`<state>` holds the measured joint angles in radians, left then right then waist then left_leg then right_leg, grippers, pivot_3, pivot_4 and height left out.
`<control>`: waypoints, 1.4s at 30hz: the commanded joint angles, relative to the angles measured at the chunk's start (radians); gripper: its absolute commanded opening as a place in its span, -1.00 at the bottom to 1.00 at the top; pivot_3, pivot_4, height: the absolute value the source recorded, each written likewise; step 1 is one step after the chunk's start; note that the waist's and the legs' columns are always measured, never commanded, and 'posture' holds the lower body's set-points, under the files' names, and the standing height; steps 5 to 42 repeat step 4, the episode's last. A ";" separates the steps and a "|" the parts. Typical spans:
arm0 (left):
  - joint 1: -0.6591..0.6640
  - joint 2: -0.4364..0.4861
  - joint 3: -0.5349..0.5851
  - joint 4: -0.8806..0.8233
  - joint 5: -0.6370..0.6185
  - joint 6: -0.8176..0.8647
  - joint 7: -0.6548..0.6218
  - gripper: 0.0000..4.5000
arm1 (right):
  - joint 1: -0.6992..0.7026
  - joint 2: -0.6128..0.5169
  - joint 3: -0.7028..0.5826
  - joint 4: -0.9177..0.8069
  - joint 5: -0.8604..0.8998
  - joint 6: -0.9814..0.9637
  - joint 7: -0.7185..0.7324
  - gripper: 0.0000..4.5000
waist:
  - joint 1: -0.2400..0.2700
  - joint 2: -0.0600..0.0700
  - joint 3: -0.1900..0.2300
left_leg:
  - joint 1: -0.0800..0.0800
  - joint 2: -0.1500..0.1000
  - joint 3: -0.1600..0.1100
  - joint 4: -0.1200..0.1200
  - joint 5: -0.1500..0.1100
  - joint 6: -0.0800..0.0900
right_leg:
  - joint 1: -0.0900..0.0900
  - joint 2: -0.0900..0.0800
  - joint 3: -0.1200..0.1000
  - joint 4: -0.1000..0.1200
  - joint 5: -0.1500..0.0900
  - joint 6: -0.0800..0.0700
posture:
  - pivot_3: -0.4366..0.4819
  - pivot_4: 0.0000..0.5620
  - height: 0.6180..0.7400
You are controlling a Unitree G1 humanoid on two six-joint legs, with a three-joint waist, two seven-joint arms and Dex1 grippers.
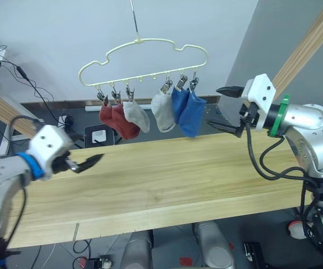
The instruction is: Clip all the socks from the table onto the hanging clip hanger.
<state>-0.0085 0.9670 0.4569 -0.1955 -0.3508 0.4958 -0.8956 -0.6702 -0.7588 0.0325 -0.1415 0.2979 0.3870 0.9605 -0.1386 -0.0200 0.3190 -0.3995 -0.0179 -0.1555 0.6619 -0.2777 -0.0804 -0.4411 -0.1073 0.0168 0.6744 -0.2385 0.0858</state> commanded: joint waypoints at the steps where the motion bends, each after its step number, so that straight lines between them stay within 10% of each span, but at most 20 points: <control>1: -0.007 0.035 0.093 0.087 0.001 -0.039 -0.014 0.99 | -0.012 -0.039 -0.050 0.052 0.005 -0.077 0.055 1.00 | 0.002 0.000 0.000 | 0.000 0.000 0.000 0.000 0.000 0.000 | 0.000 0.000 0.000 0.000 0.000 0.000 | -0.34 -0.15 1.00; 42: -0.025 0.044 0.103 0.141 -0.007 -0.060 -0.026 0.99 | -0.029 -0.044 -0.045 0.099 -0.004 -0.114 0.075 1.00 | 0.002 0.000 0.000 | 0.000 0.000 0.000 0.000 0.000 0.000 | 0.000 0.000 0.000 -0.001 0.000 0.000 | -0.34 -0.15 1.00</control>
